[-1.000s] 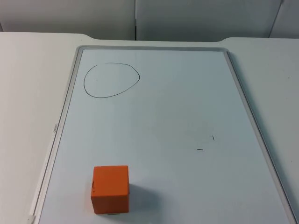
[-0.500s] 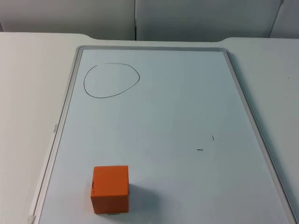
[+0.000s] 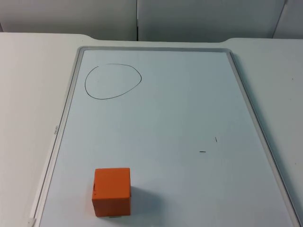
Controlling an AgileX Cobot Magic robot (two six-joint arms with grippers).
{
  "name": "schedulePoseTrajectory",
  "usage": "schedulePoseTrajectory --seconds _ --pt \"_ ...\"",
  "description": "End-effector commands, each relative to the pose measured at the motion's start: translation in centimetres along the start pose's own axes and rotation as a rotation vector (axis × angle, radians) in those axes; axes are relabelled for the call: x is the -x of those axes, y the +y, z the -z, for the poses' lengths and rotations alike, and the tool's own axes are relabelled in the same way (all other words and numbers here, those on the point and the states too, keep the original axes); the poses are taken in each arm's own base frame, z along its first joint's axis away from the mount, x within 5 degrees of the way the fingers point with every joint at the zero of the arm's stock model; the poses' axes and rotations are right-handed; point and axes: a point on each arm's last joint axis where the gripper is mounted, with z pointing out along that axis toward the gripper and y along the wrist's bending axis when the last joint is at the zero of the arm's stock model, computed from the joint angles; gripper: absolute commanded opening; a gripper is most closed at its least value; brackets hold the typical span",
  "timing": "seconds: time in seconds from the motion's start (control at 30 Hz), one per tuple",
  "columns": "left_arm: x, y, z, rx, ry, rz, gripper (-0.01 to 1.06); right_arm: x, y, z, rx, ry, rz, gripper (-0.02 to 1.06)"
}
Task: Pick up one cube with the left hand and another cube with the right hand. First place the cube in the right hand at the target position, then stack the cube in the left hand on top.
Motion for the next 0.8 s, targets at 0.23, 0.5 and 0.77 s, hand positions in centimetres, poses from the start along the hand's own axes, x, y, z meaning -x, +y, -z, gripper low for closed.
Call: schedulePoseTrajectory --seconds 0.23,0.5,0.77 --pt "8.0 -3.3 -1.8 -0.387 -0.1 -0.035 1.04 1.5 0.1 -1.3 0.005 -0.1 0.009 0.0" --pt "14.9 -4.1 -7.4 -0.54 0.103 -0.026 1.04 2.1 0.2 -4.3 0.009 -0.05 0.028 0.0" --pt "14.1 -5.2 -18.2 -0.575 0.556 0.031 1.04 2.6 0.3 -6.2 0.01 -0.046 0.03 0.0"
